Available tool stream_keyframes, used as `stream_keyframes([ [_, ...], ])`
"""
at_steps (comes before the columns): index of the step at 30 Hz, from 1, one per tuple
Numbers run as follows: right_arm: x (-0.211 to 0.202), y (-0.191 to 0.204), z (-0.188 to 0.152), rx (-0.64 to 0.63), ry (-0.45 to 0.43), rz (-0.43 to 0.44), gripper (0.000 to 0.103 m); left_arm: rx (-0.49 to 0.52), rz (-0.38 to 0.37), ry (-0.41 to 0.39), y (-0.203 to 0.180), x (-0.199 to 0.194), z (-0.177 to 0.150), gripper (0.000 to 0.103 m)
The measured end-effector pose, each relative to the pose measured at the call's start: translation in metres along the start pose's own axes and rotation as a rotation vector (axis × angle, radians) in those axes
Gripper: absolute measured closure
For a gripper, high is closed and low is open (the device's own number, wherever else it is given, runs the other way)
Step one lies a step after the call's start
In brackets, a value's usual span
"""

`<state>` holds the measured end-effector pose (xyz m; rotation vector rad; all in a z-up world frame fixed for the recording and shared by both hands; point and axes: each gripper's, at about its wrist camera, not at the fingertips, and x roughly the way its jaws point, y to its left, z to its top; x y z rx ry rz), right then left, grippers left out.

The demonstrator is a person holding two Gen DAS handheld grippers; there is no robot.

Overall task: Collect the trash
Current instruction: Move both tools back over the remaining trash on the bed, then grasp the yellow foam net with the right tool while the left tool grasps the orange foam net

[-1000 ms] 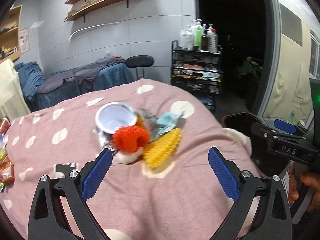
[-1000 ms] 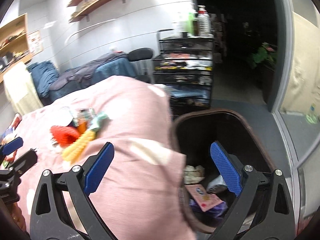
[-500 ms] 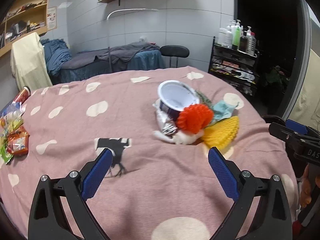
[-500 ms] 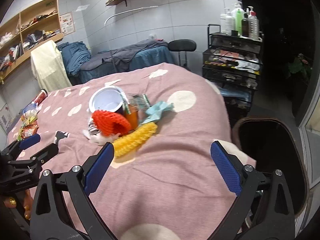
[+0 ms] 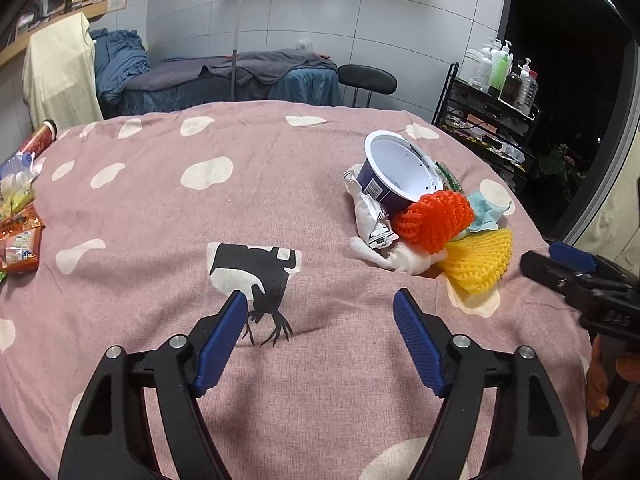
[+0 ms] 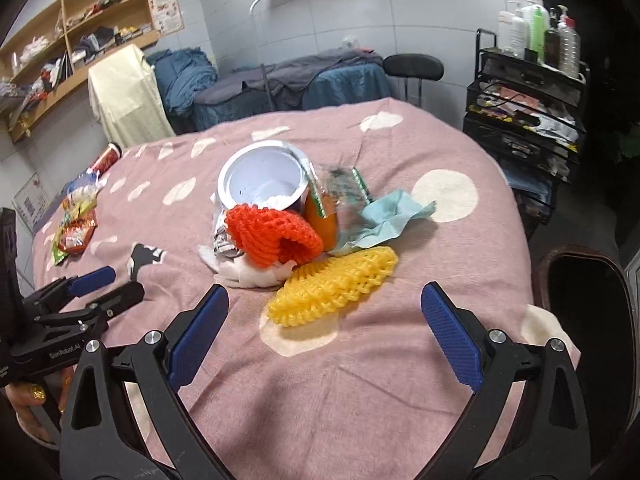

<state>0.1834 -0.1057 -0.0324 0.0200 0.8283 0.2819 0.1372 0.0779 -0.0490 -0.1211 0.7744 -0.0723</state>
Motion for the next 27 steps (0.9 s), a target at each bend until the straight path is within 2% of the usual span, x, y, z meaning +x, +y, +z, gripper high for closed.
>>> stream_keyframes([
  [5, 0.028, -0.009, 0.005, 0.042, 0.104, 0.011, 0.033, 0.011, -0.025, 0.010, -0.007, 0.004, 0.002, 0.033],
  [7, 0.035, -0.011, 0.007, 0.051, 0.124, 0.057, 0.057, 0.025, -0.032, 0.014, -0.012, 0.007, 0.004, 0.033],
  [8, 0.039, -0.011, 0.006, 0.058, 0.140, 0.089, 0.065, 0.030, -0.036, 0.016, -0.015, 0.008, 0.005, 0.033],
  [9, 0.040, -0.012, 0.005, 0.061, 0.146, 0.093, 0.079, 0.040, -0.044, 0.020, -0.019, 0.010, 0.007, 0.033],
  [10, 0.040, -0.013, 0.004, 0.065, 0.145, 0.095, 0.084, 0.048, -0.050, 0.022, -0.022, 0.011, 0.009, 0.033],
  [13, 0.030, -0.013, 0.003, 0.071, 0.105, 0.094, 0.088, 0.085, -0.064, 0.025, -0.036, 0.016, 0.015, 0.033],
  [16, 0.013, -0.010, 0.000, 0.053, 0.055, 0.051, 0.089, 0.112, -0.077, 0.034, -0.049, 0.024, 0.023, 0.033],
  [19, 0.002, -0.012, -0.004, 0.053, 0.030, 0.035, 0.089, 0.143, -0.104, 0.069, -0.064, 0.038, 0.033, 0.033],
  [25, -0.021, -0.024, -0.016, 0.086, -0.007, 0.018, 0.089, 0.172, -0.071, 0.109, -0.086, 0.070, 0.047, 0.033],
  [26, -0.025, -0.028, -0.019, 0.095, -0.013, 0.013, 0.089, 0.171, -0.069, 0.114, -0.088, 0.074, 0.049, 0.033],
  [27, -0.028, -0.030, -0.020, 0.098, -0.016, 0.009, 0.090, 0.168, -0.070, 0.115, -0.089, 0.076, 0.050, 0.041],
])
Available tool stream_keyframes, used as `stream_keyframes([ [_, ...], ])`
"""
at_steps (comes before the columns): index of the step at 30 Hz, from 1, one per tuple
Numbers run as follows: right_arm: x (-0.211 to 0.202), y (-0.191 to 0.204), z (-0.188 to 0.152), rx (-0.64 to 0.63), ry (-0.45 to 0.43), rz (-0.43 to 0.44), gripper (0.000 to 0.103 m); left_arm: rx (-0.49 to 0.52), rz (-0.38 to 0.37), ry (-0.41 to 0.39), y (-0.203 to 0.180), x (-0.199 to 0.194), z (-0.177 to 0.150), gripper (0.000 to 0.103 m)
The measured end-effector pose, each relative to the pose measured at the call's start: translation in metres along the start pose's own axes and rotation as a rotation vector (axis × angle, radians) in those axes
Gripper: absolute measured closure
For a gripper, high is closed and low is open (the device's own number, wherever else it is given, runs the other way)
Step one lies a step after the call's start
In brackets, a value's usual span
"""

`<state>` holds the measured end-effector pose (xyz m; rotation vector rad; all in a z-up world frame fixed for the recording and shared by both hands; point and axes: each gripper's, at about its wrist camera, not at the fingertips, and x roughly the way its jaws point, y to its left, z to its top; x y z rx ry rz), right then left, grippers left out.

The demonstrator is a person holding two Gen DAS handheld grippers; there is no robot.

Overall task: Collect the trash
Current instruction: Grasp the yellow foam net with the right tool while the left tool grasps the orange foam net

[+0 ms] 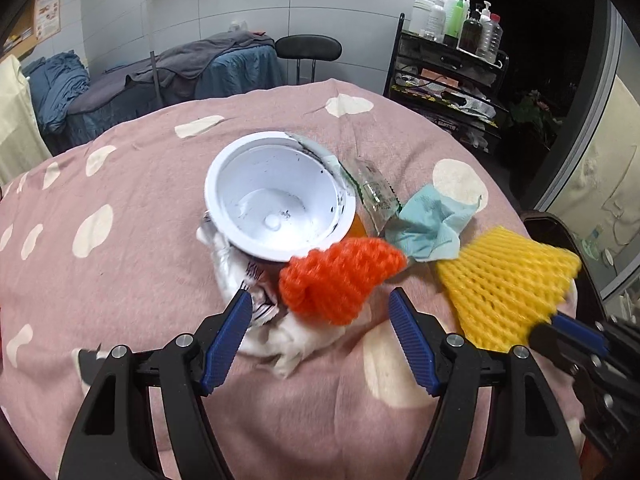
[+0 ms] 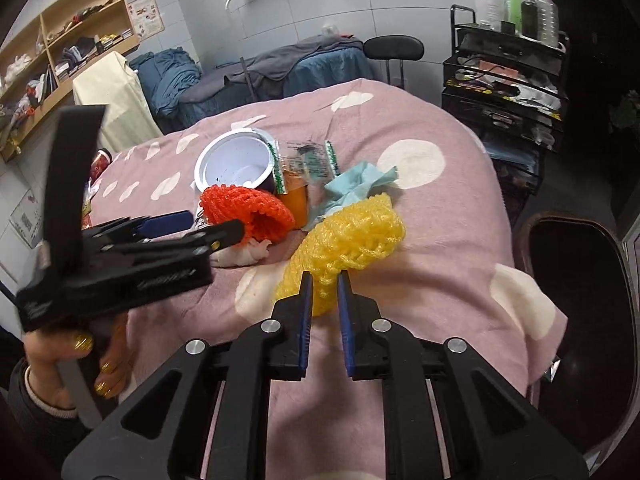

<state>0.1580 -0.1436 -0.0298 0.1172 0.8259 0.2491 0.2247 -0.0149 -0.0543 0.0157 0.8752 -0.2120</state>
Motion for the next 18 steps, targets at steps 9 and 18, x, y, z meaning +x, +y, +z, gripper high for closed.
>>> stream_keyframes([
  [9, -0.021, -0.021, -0.015, 0.038, -0.062, -0.009, 0.093, -0.035, -0.033, -0.034, 0.000, -0.012, -0.005, 0.078],
  [18, -0.044, -0.033, -0.020, 0.053, -0.136, -0.016, 0.094, -0.073, -0.092, -0.121, 0.001, -0.059, -0.023, 0.079],
])
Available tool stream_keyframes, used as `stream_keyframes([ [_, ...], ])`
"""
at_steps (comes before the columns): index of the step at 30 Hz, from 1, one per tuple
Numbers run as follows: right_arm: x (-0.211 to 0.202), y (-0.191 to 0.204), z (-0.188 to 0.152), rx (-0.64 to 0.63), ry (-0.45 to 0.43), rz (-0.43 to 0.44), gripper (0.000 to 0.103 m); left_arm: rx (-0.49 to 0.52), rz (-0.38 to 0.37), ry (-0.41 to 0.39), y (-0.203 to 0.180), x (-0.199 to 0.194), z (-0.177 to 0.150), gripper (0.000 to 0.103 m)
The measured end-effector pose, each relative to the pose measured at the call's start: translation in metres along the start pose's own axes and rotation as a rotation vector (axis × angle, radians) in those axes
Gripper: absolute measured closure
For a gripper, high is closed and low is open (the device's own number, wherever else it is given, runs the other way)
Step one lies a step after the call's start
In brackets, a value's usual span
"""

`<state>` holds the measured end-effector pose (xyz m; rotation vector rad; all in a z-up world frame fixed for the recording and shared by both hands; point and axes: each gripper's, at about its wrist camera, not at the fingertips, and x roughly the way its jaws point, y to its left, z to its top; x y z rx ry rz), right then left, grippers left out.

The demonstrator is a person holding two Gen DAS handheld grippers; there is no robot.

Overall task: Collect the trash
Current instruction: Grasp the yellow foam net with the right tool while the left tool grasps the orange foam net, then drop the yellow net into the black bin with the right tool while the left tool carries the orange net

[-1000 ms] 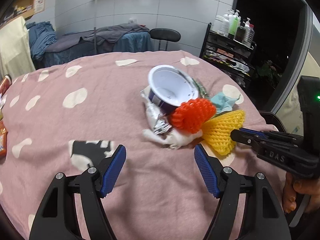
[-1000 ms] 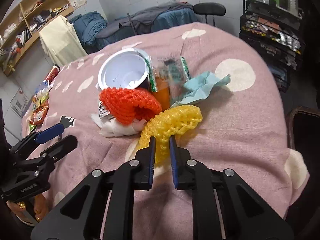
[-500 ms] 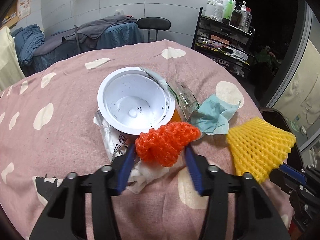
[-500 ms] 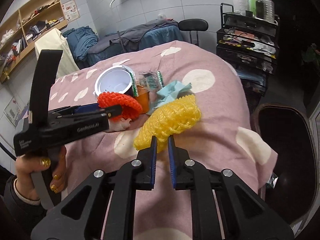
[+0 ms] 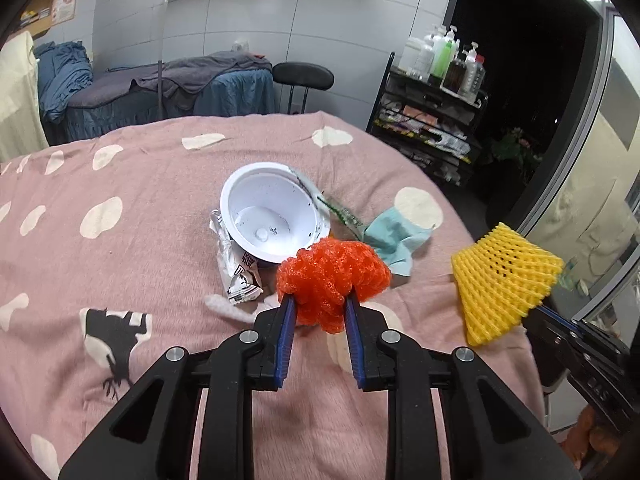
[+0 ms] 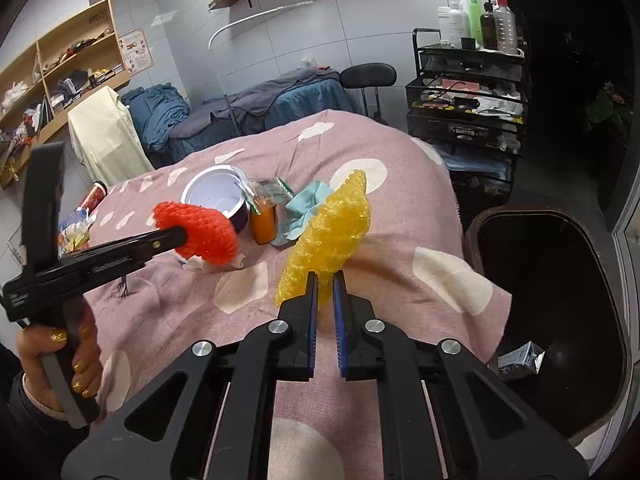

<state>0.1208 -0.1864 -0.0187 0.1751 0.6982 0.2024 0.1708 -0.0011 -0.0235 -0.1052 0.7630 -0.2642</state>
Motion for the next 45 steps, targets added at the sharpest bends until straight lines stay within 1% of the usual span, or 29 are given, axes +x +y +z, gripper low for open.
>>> stream_keyframes([
  [2, -0.007, -0.002, -0.001, 0.001, -0.015, -0.001, 0.095, 0.002, -0.007, -0.021, -0.004, -0.010, -0.002, 0.079],
  [5, -0.019, -0.008, 0.000, 0.009, -0.043, -0.015, 0.095, 0.011, -0.041, -0.051, -0.016, -0.025, -0.006, 0.079],
  [10, -0.037, -0.021, -0.001, 0.038, -0.079, -0.046, 0.095, 0.041, -0.098, -0.071, -0.037, -0.036, -0.006, 0.079],
  [13, -0.048, -0.033, -0.001, 0.056, -0.100, -0.086, 0.095, 0.054, -0.153, -0.068, -0.051, -0.036, -0.005, 0.079],
  [18, -0.061, -0.065, -0.006, 0.113, -0.115, -0.175, 0.095, 0.102, -0.205, -0.056, -0.079, -0.031, -0.006, 0.079],
  [24, -0.059, -0.113, -0.015, 0.198, -0.079, -0.271, 0.095, 0.159, -0.257, -0.029, -0.111, -0.018, -0.009, 0.079],
  [27, -0.051, -0.138, -0.022, 0.247, -0.043, -0.301, 0.095, 0.180, -0.280, -0.010, -0.123, -0.012, -0.011, 0.079],
  [33, -0.034, -0.171, -0.041, 0.315, 0.024, -0.345, 0.095, 0.225, -0.311, 0.015, -0.147, -0.002, -0.014, 0.079],
  [35, -0.029, -0.178, -0.046, 0.338, 0.040, -0.351, 0.091, 0.238, -0.323, 0.028, -0.155, 0.002, -0.014, 0.079],
  [36, -0.028, -0.183, -0.050, 0.357, 0.046, -0.349, 0.085, 0.244, -0.331, 0.037, -0.158, 0.004, -0.015, 0.079],
  [37, -0.027, -0.186, -0.053, 0.368, 0.046, -0.349, 0.073, 0.247, -0.337, 0.044, -0.161, 0.006, -0.015, 0.079],
  [38, -0.027, -0.188, -0.055, 0.375, 0.045, -0.353, 0.065, 0.251, -0.343, 0.053, -0.164, 0.008, -0.016, 0.079],
  [39, -0.029, -0.190, -0.058, 0.380, 0.037, -0.367, 0.048, 0.256, -0.350, 0.063, -0.168, 0.010, -0.017, 0.079],
  [40, -0.030, -0.190, -0.059, 0.380, 0.033, -0.378, 0.045, 0.260, -0.356, 0.073, -0.170, 0.013, -0.018, 0.079],
  [42, -0.034, -0.193, -0.063, 0.385, 0.034, -0.397, 0.045, 0.265, -0.365, 0.091, -0.176, 0.018, -0.018, 0.079],
  [45, -0.043, -0.200, -0.067, 0.414, 0.021, -0.433, 0.038, 0.272, -0.383, 0.118, -0.185, 0.025, -0.017, 0.079],
])
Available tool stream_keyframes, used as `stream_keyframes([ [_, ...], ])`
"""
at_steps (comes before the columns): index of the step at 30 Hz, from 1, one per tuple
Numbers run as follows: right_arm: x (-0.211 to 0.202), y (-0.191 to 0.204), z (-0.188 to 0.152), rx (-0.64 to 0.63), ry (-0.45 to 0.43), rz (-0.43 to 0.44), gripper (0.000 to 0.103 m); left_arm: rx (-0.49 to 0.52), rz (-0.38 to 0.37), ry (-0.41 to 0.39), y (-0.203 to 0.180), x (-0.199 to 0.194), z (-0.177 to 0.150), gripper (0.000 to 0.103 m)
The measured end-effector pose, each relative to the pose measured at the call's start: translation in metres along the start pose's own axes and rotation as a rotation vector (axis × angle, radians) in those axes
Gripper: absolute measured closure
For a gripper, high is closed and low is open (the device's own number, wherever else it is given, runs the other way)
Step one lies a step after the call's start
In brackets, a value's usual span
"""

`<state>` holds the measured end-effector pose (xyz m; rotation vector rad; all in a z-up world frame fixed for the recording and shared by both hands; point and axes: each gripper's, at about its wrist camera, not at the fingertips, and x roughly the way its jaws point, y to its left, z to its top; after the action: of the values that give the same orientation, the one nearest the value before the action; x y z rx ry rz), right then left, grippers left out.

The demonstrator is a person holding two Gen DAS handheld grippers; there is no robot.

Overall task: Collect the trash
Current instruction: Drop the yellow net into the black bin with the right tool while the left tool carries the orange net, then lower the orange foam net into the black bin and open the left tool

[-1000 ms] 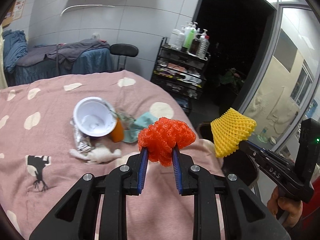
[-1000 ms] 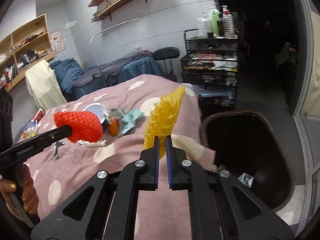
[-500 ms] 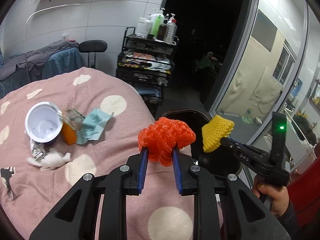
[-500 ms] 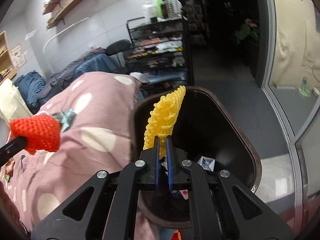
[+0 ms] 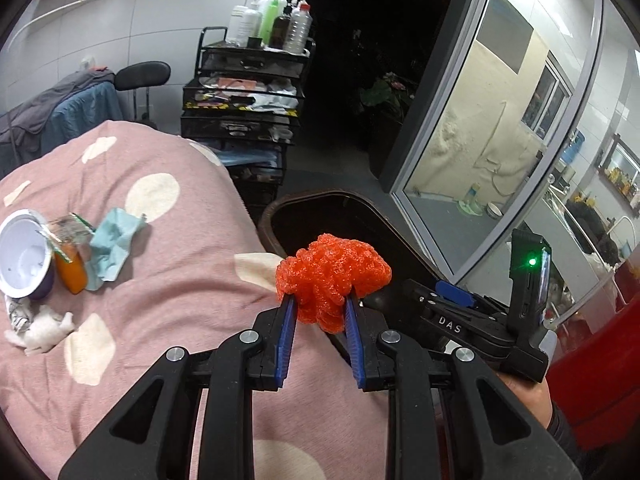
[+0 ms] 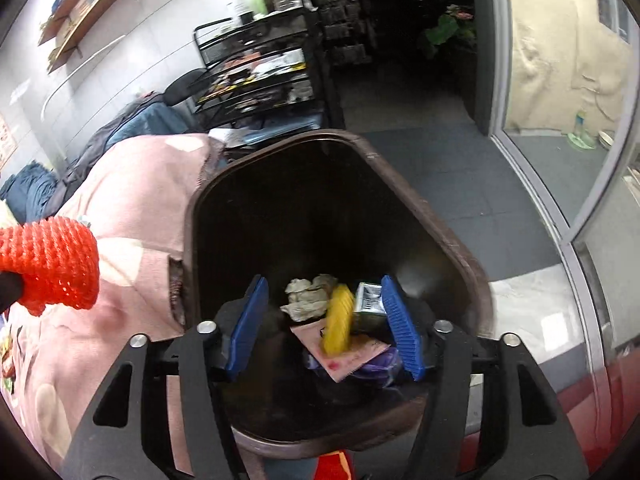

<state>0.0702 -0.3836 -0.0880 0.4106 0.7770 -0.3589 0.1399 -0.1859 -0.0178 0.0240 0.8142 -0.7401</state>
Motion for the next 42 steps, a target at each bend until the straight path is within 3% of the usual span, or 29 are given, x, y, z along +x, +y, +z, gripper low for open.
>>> stream_keyframes([
  [3, -0.007, -0.011, 0.001, 0.022, -0.019, -0.037, 0.031, 0.005, -0.025, 0.029, -0.007, 0.013, 0.005, 0.079],
  [11, -0.018, -0.045, 0.002, 0.074, -0.045, -0.097, 0.027, 0.078, -0.029, 0.098, -0.039, 0.048, 0.011, 0.079],
  [25, -0.022, -0.053, 0.007, 0.073, -0.053, -0.095, 0.022, 0.142, 0.004, 0.183, -0.068, 0.085, 0.010, 0.076],
  [28, -0.022, -0.053, 0.007, 0.075, -0.052, -0.093, 0.021, 0.148, 0.009, 0.190, -0.068, 0.088, 0.009, 0.057],
  [30, -0.022, -0.053, 0.006, 0.074, -0.052, -0.094, 0.020, 0.157, 0.015, 0.174, -0.069, 0.086, 0.009, 0.026],
  [36, -0.022, -0.053, 0.007, 0.083, -0.056, -0.101, 0.019, 0.207, 0.057, 0.124, -0.073, 0.076, 0.009, 0.012],
  [42, -0.024, -0.053, 0.006, 0.087, -0.065, -0.105, 0.017, 0.218, 0.077, 0.087, -0.073, 0.066, 0.011, 0.009],
])
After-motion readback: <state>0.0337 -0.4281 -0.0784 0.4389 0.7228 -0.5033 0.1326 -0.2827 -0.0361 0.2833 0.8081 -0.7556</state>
